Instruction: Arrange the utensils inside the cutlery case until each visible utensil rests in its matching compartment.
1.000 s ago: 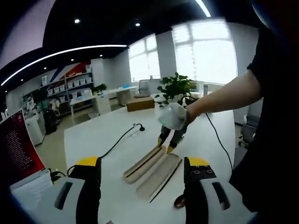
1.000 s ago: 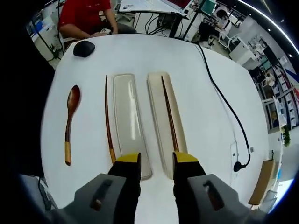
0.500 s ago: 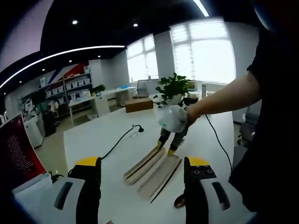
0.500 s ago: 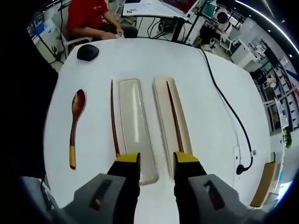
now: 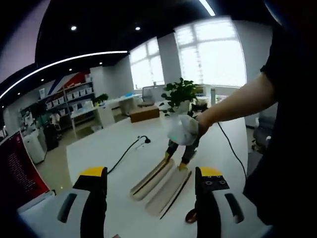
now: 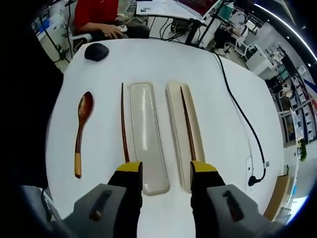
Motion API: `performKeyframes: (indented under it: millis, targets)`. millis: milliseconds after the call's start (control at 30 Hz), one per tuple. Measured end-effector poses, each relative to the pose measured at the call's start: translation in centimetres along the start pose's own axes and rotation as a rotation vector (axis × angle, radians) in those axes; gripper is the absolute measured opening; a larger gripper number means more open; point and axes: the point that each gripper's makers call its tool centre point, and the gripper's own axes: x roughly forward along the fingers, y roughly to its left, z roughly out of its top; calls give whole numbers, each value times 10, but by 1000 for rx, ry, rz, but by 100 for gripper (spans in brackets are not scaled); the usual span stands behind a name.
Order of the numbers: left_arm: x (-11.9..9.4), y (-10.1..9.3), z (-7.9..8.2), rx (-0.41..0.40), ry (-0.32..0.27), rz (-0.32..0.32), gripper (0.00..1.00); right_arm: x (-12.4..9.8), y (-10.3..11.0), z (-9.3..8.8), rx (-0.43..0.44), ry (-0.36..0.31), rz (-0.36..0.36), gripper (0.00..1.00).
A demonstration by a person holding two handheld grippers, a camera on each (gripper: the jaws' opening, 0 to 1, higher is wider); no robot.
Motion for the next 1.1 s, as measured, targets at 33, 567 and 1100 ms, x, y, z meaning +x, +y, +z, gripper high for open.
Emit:
performKeyframes:
  millis: [33, 567, 1100]
  targets:
    - [0, 0, 0, -3, -2, 0, 74, 0, 1, 0, 2, -1, -1, 39]
    - [-13, -4, -12, -24, 8, 12, 73, -4, 18, 1, 51, -34, 4, 42]
    - [-26, -6, -27, -89, 17, 35, 73, -10, 39, 2, 79, -39, 19, 41]
